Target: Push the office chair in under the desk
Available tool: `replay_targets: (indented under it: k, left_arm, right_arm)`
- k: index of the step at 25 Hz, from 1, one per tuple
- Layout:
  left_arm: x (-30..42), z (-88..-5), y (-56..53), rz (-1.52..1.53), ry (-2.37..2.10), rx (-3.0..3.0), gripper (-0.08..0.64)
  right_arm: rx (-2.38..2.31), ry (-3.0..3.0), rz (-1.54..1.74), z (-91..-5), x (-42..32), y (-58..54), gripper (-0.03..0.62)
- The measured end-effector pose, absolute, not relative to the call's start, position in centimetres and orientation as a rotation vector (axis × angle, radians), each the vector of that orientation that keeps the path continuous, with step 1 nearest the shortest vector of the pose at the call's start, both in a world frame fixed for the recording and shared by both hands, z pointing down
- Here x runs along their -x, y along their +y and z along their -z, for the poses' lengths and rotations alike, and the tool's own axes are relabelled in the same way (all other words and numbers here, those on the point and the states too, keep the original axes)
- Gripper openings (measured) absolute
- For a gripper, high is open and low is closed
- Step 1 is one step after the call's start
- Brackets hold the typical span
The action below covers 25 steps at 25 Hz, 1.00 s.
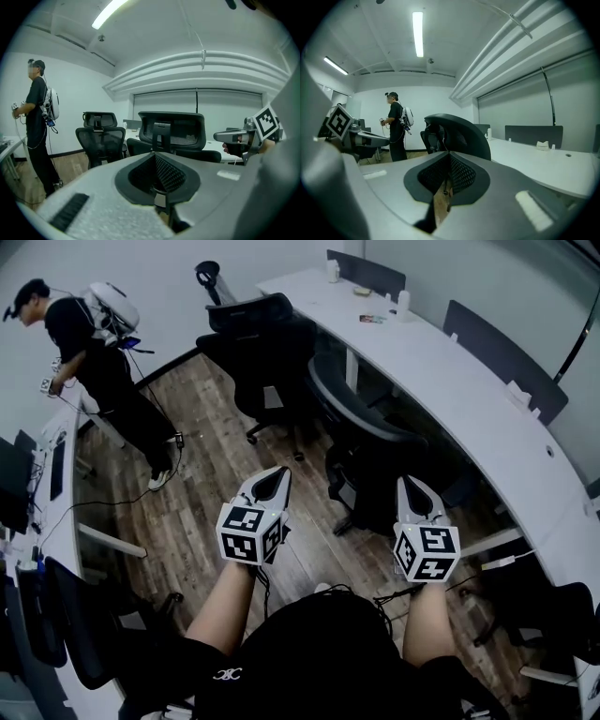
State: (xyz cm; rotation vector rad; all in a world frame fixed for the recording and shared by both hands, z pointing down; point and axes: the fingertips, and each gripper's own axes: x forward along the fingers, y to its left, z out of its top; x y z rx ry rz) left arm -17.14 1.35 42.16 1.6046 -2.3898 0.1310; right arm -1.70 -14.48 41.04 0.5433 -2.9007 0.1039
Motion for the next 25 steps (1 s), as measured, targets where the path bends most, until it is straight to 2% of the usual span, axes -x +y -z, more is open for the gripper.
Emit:
replay_targets:
  k: [7,18,25]
  left_arm:
    - [21.8,-43.3,-3.6,-0.168,-2.337,-1.622,0.009]
    - [28.3,-43.8,-8.7,-0.339,-2.323,-1.722,0.008]
    - [34.3,-43.6,-12.7,-0.680,-2.221,-2.032,0.012]
  right_arm:
    - [-0.533,-2.861,-0.128,-41.6,4.1,-17.5,0.009]
    - [-0.493,-2.791,-0.078,-42.1,3.1,-19.2,0.032]
    - [-0.468,-2.665,0.046,-44.6,3.9,-18.7,0.069]
